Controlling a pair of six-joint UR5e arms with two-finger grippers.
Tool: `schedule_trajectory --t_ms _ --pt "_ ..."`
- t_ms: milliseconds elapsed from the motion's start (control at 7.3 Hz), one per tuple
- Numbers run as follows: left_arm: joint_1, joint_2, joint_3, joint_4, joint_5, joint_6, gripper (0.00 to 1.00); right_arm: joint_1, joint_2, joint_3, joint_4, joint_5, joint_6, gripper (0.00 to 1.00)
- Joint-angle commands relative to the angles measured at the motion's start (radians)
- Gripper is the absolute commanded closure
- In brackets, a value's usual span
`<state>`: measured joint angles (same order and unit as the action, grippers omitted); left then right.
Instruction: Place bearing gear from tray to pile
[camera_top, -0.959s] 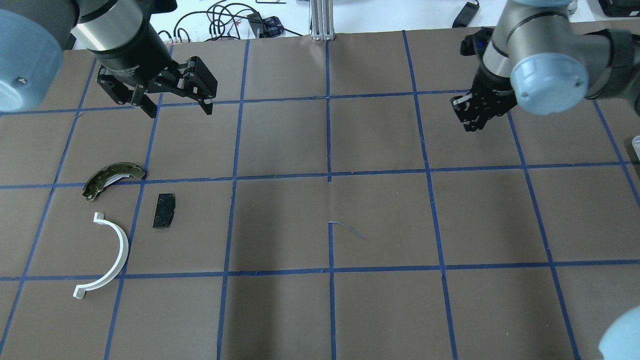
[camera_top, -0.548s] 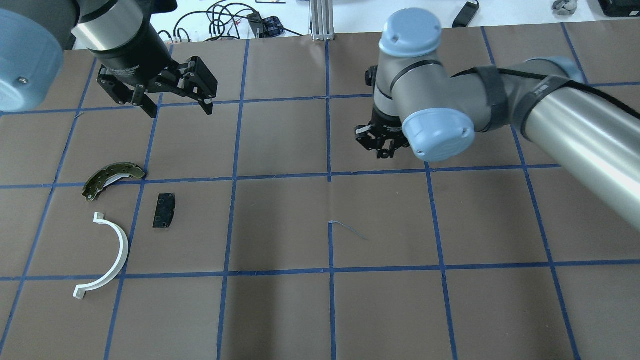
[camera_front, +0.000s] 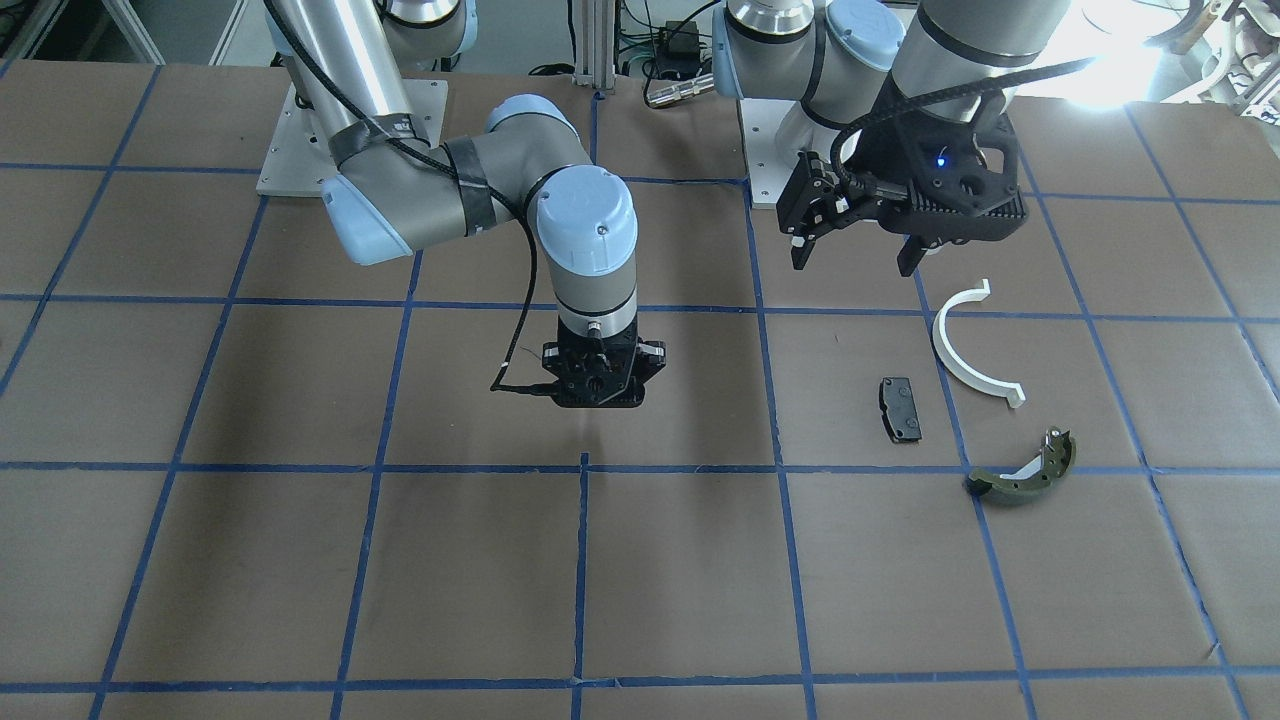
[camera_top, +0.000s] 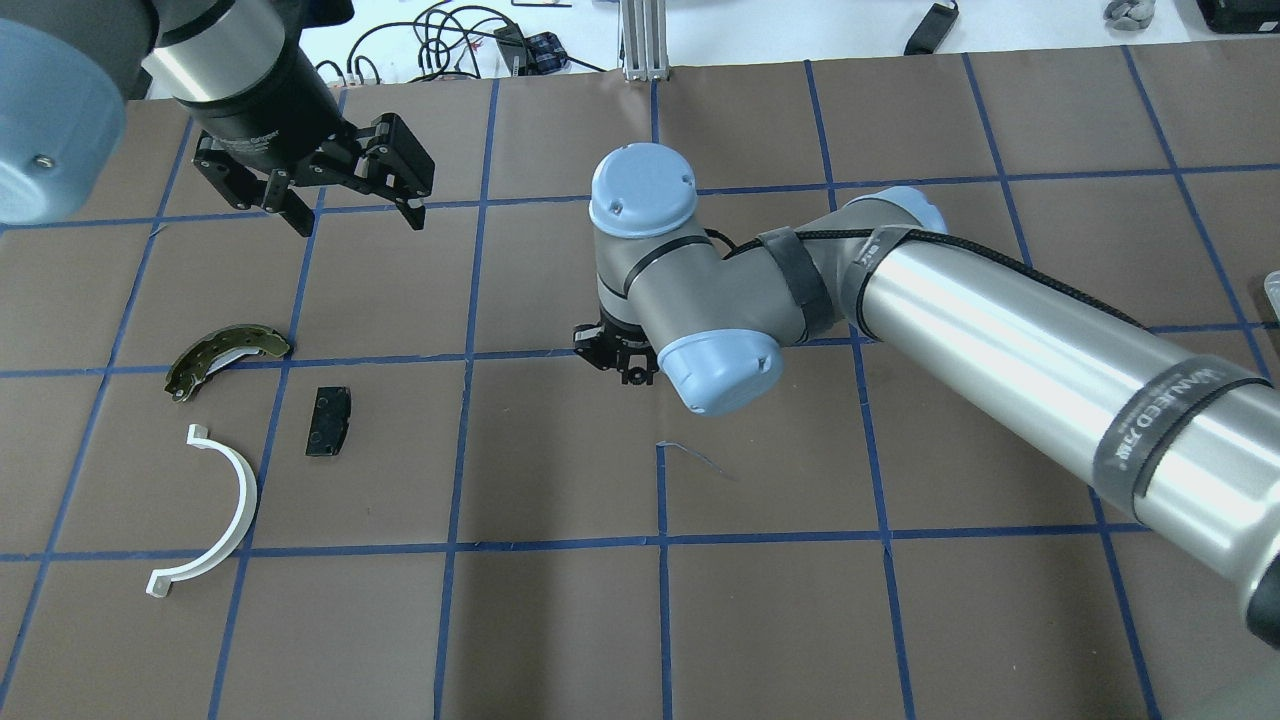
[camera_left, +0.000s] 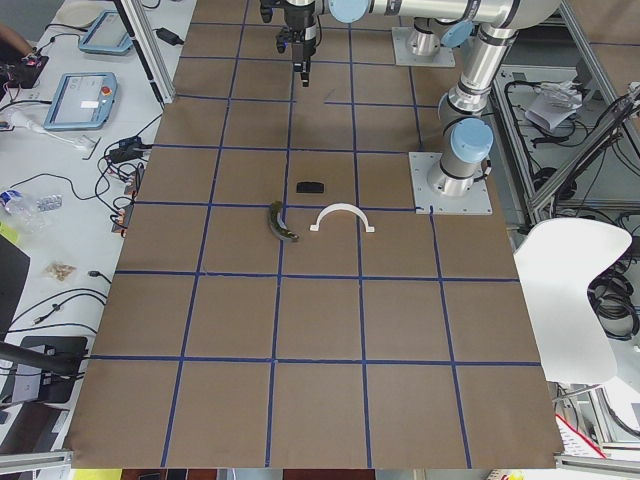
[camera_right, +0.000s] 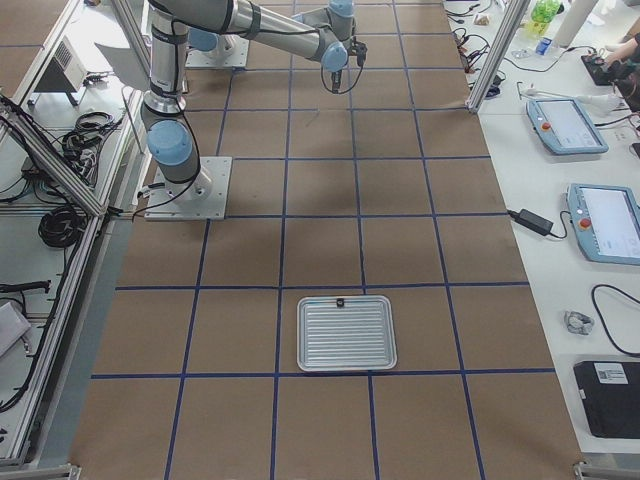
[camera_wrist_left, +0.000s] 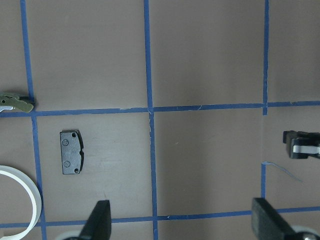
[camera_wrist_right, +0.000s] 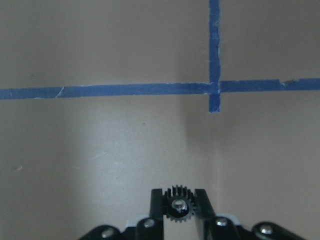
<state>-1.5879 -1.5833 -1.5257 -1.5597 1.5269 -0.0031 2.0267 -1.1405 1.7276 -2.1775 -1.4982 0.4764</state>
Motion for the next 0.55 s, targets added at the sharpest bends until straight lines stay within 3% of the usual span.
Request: schedule_trajectory --t_ms 0,137,411 --pt "0.002 0.000 0.001 0.000 0.001 0.000 0.00 0.023 0.028 0.003 -0.025 -0.001 0.054 0.10" --pt "0.002 0.000 0.001 0.000 -0.001 0.000 0.00 0.012 0.027 0.010 -0.027 -0.002 0.038 0.00" --pt "0.005 0.003 -0.008 0.001 0.001 0.002 0.00 -0.052 0.005 0.013 -0.114 -0.027 -0.126 0.00"
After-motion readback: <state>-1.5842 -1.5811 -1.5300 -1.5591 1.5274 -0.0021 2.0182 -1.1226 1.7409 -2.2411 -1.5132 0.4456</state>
